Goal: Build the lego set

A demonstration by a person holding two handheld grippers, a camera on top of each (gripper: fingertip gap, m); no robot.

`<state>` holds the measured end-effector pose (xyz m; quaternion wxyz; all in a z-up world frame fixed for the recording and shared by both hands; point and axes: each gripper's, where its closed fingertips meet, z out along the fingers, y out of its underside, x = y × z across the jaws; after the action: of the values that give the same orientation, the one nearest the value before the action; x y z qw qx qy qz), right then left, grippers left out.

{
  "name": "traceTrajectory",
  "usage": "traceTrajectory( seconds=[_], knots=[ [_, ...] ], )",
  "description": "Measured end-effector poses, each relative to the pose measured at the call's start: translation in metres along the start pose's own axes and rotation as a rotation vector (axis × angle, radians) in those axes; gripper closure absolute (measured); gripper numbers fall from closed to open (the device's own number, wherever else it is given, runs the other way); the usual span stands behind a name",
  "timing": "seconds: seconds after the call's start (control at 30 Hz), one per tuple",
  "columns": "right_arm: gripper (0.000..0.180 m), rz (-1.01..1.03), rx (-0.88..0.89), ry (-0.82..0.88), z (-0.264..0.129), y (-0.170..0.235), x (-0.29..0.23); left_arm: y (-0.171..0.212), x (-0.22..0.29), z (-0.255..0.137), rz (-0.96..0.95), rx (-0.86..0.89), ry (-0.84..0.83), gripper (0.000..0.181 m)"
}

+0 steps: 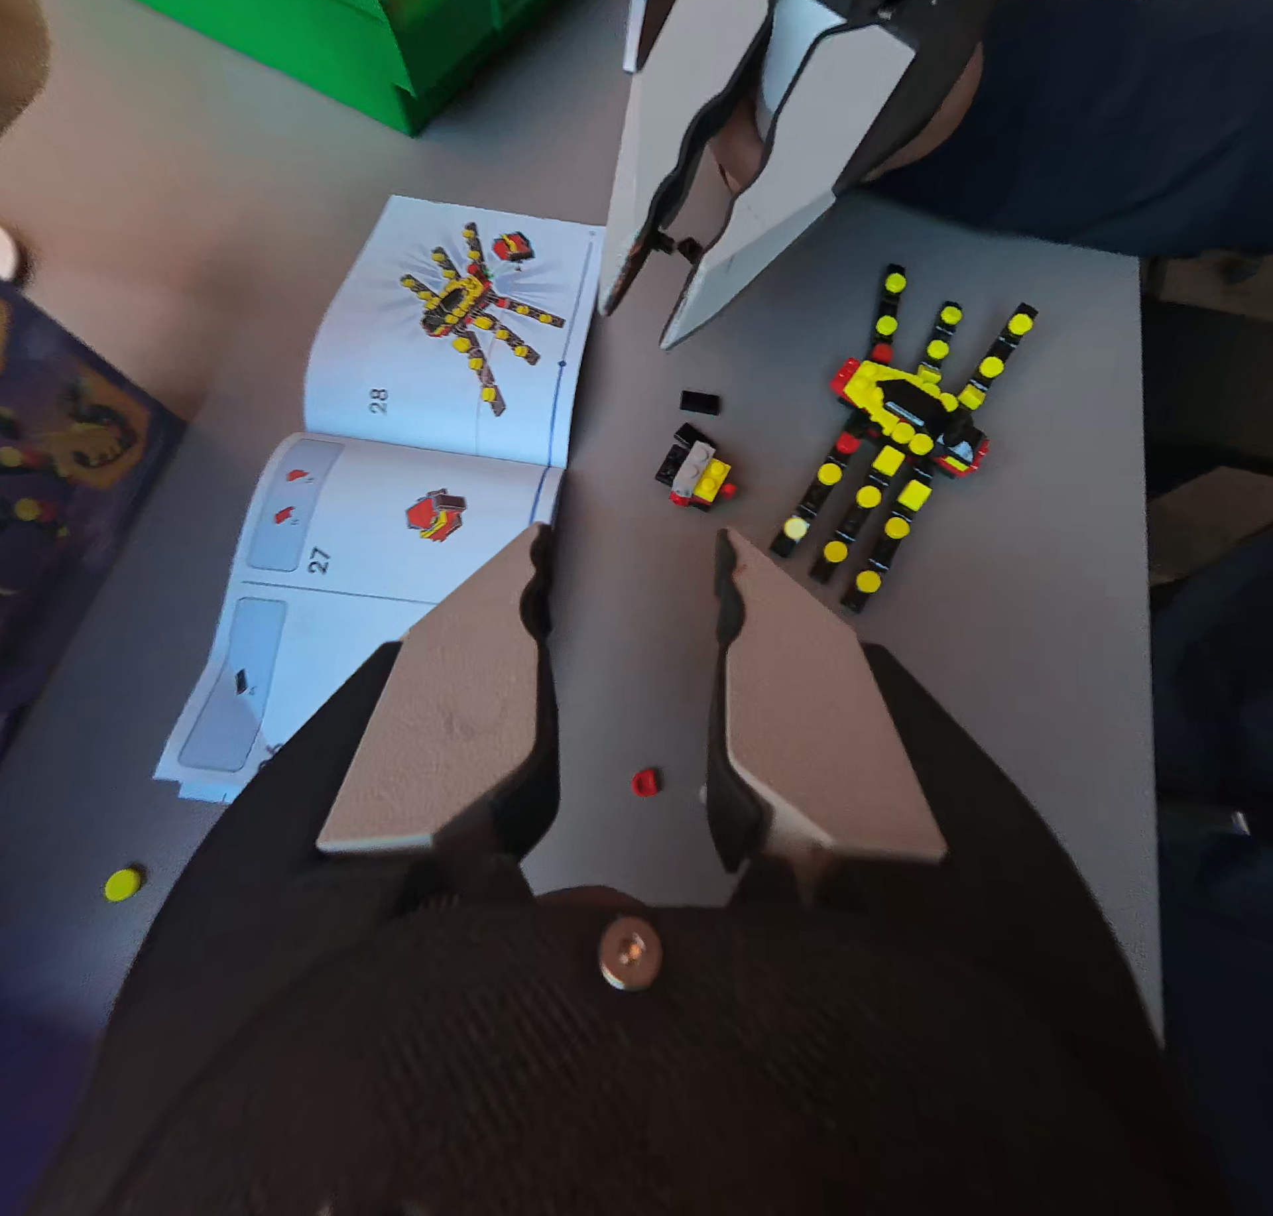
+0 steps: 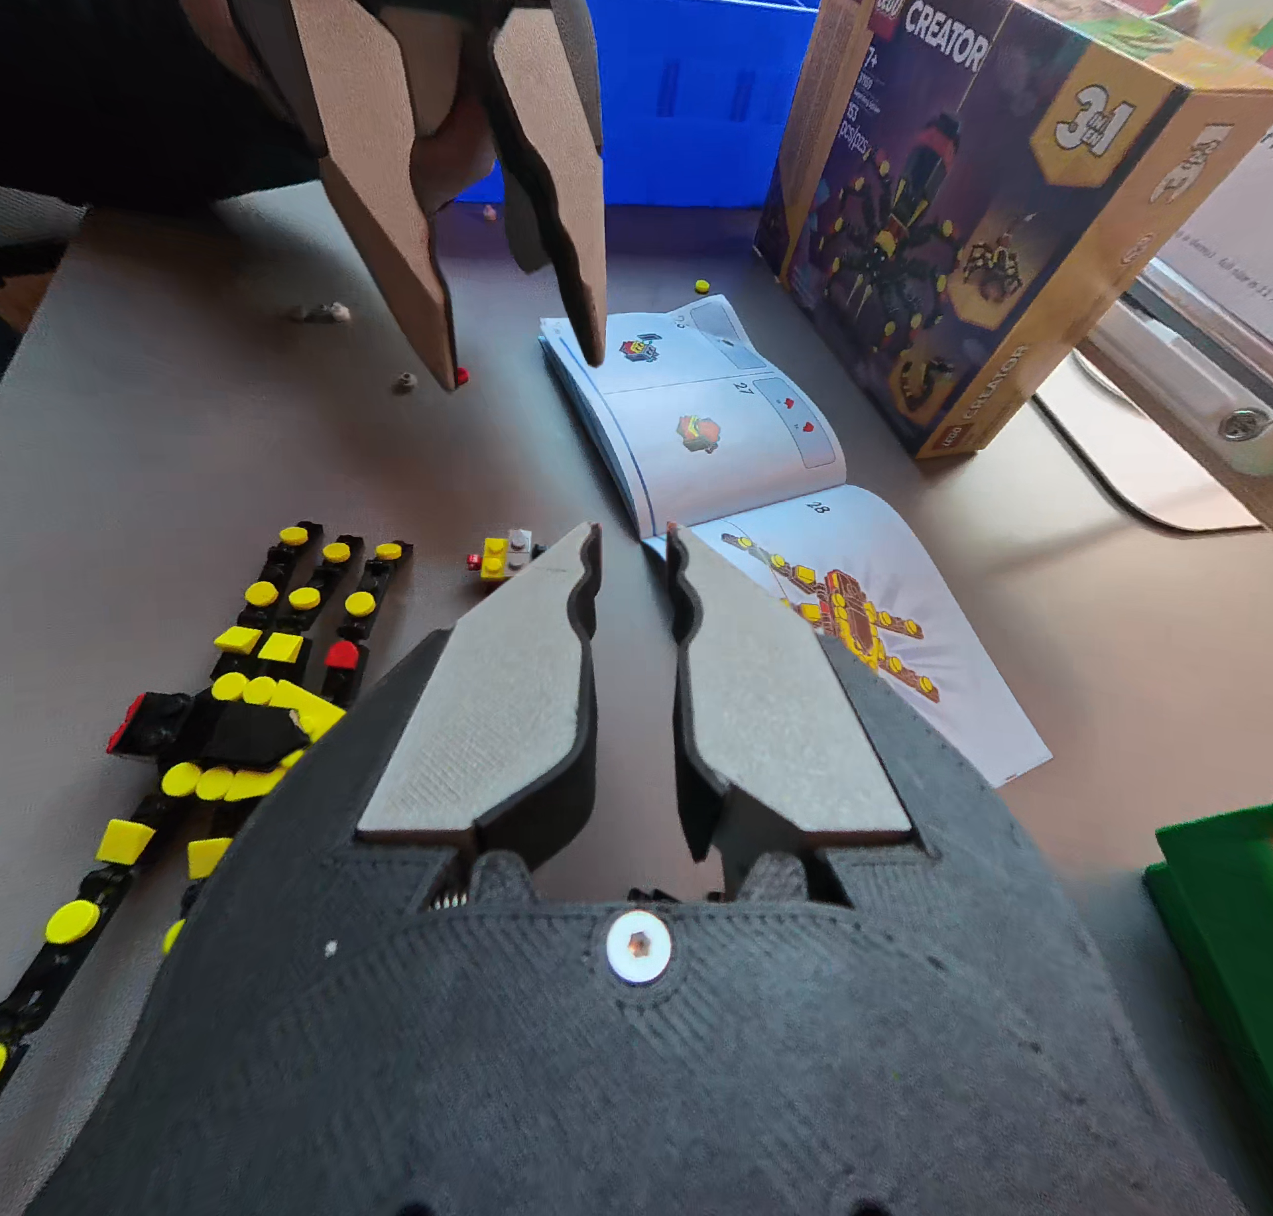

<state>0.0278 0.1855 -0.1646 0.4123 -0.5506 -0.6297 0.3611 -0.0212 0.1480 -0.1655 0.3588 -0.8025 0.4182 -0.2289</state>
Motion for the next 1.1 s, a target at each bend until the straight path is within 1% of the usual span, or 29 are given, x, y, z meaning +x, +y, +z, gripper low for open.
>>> traceTrajectory(
  seconds=[0.03, 0.2, 0.3, 0.37, 0.47, 0.53, 0.6, 0.63, 0.67, 0.7, 0.73, 0.77, 0.83, 0.87, 0.9, 0.97, 1.03, 1.1],
  knots=[
    [0.164, 0.001, 0.011, 0.001, 0.0, -0.001, 0.001, -0.001, -0.003, -0.002, -0.012, 0.018, -0.009, 0.138],
    [0.164, 0.006, 0.035, -0.026, -0.005, -0.003, 0.002, -0.001, -0.004, 0.001, -0.027, 0.054, -0.018, 0.139],
    [0.164, 0.008, 0.036, -0.049, -0.005, -0.002, 0.001, 0.003, 0.002, 0.005, -0.001, 0.019, -0.005, 0.139],
    [0.164, 0.022, 0.04, -0.062, -0.005, -0.002, 0.001, 0.009, 0.0, 0.005, 0.042, -0.022, -0.029, 0.142],
    [0.163, 0.044, 0.046, -0.091, -0.006, -0.003, 0.0, 0.004, -0.019, -0.005, 0.11, 0.001, -0.16, 0.157],
    [0.163, 0.052, 0.047, -0.101, -0.006, -0.003, 0.0, -0.008, -0.041, -0.022, 0.127, 0.064, -0.303, 0.16],
    [0.163, 0.052, 0.053, -0.097, -0.006, -0.004, 0.001, -0.024, -0.073, -0.058, 0.098, 0.171, -0.498, 0.166],
    [0.163, 0.051, 0.057, -0.093, -0.006, -0.004, 0.002, -0.032, -0.089, -0.08, 0.054, 0.241, -0.588, 0.169],
    [0.161, 0.05, 0.06, -0.088, -0.006, -0.005, 0.002, -0.038, -0.099, -0.099, 0.001, 0.315, -0.641, 0.172],
    [0.161, 0.048, 0.06, -0.086, -0.006, -0.005, 0.002, -0.044, -0.103, -0.113, -0.054, 0.396, -0.642, 0.174],
    [0.159, 0.046, 0.059, -0.082, -0.006, -0.005, 0.002, -0.048, -0.101, -0.119, -0.087, 0.446, -0.606, 0.178],
    [0.158, 0.045, 0.058, -0.08, -0.005, -0.005, 0.002, -0.051, -0.099, -0.122, -0.113, 0.481, -0.579, 0.181],
    [0.161, 0.04, 0.065, -0.069, -0.005, -0.006, 0.004, -0.055, -0.092, -0.118, -0.13, 0.506, -0.533, 0.181],
    [0.15, 0.043, 0.065, -0.049, -0.005, -0.006, 0.008, -0.054, -0.09, -0.113, -0.123, 0.485, -0.526, 0.181],
    [0.143, 0.046, 0.063, -0.043, -0.005, -0.006, 0.009, -0.052, -0.089, -0.108, -0.106, 0.455, -0.534, 0.181],
    [0.143, 0.049, 0.064, -0.056, -0.005, -0.006, 0.007, -0.047, -0.082, -0.097, -0.044, 0.387, -0.518, 0.181],
    [0.143, 0.049, 0.063, -0.06, -0.005, -0.006, 0.007, -0.042, -0.061, -0.08, 0.025, 0.327, -0.395, 0.181],
    [0.144, 0.045, 0.06, -0.066, -0.005, -0.006, 0.006, -0.033, -0.052, -0.066, 0.044, 0.261, -0.334, 0.181]
  ],
)
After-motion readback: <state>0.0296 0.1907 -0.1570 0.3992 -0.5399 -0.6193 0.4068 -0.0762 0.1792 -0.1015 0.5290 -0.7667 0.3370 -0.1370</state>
